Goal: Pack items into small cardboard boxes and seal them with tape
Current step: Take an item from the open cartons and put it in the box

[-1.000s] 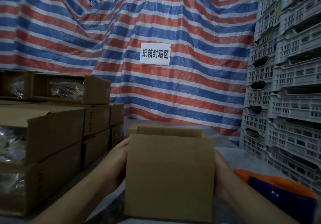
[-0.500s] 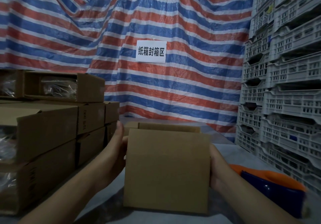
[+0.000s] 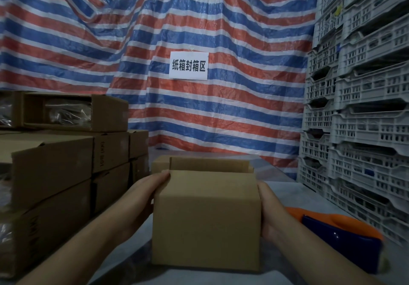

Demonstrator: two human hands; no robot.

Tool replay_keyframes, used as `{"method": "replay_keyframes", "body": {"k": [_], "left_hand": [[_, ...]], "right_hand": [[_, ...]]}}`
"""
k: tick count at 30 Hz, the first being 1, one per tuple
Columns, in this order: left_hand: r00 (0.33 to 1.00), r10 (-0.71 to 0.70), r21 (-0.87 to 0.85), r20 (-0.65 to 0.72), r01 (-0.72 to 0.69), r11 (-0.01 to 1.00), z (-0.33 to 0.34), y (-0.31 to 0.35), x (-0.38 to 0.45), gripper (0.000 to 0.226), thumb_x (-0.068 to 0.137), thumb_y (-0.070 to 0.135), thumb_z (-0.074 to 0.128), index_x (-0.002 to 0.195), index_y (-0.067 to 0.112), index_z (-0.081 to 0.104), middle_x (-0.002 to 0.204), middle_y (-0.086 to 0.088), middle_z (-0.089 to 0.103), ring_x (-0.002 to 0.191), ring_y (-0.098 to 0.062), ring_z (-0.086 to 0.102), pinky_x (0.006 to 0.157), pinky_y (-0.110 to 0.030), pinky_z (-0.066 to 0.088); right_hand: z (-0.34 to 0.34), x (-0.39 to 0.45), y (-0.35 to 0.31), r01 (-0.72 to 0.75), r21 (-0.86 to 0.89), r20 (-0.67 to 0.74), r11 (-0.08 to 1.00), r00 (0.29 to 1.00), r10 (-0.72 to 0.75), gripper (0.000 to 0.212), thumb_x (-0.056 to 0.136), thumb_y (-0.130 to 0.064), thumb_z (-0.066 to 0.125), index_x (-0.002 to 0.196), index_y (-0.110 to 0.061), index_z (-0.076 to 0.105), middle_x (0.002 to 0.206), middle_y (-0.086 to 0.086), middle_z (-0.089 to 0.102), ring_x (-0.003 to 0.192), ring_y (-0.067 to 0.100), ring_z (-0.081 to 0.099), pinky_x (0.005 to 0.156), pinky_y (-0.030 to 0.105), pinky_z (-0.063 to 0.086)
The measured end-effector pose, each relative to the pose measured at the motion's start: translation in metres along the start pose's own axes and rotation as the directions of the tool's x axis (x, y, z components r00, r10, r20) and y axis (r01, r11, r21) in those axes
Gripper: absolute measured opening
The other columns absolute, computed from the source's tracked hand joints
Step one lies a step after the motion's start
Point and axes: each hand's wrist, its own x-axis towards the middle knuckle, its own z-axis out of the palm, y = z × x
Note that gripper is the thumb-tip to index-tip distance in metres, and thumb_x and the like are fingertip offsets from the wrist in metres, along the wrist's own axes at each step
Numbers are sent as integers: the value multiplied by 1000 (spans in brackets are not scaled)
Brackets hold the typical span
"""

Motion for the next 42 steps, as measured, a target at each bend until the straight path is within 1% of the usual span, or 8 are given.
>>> {"method": "replay_keyframes", "body": {"k": [7,10,15,18,22,26,33,42], "left_hand": [[984,-68,10,-167,70,997,3,-3,11,21,92,26,59,87,25,79,89,-2,75,93,-25,65,84,-36,48],[986,-67,58,-151,77,995,-1,-8,20,28,98,11,51,79,11,72,97,-11,67,81,-17,59,74,-24,43],[977,-82,23,-195,88,996,4,-5,16,26,95,19,56,77,20,75,86,-5,71,80,-19,61,73,-28,47],[977,-53,-67,-207,40,997,7,-7,3,9,92,19,60,95,24,66,96,-2,66,83,-19,60,68,-32,45],[981,32,-117,-191,-55,992,9,-2,7,48,94,7,57,131,36,45,120,15,58,114,-14,57,91,-33,48],[984,74,-66,-163,-86,994,5,0,7,66,92,4,59,142,42,39,123,14,59,120,-16,56,104,-38,43],[977,152,212,-152,-118,970,1,-1,2,25,94,18,57,88,33,77,95,12,72,91,-2,64,79,-27,41],[968,192,220,-164,-154,963,2,-1,6,28,95,12,55,80,21,77,95,10,72,91,-1,63,81,-25,38]], "right_hand": [[-9,9,1,-83,5,106,997,991,82,35,89,-38,65,104,-7,72,83,14,76,69,27,74,57,31,57],[-11,10,-6,-56,53,167,997,985,46,50,88,-49,66,118,-9,72,103,19,76,86,31,76,62,34,60],[-24,12,-13,-68,2,312,998,948,64,68,71,-40,87,127,-7,67,110,20,74,94,30,75,68,34,61],[-25,13,-12,-79,-27,324,996,942,84,74,61,-31,90,126,-7,66,110,21,74,90,30,75,67,33,60],[-26,14,-11,-81,-33,318,996,944,87,90,47,-30,99,128,-9,65,111,20,74,90,29,75,67,33,60],[-24,13,-11,-85,-23,317,996,944,88,94,38,-32,102,123,-13,68,107,19,75,87,28,76,65,33,60],[-28,9,-13,-53,-24,377,998,924,58,51,72,-37,84,120,-25,74,113,12,75,97,26,74,74,35,60],[-22,4,-24,162,-61,326,985,936,-133,53,77,-42,69,128,-30,67,126,0,71,114,19,68,94,38,53]]}}
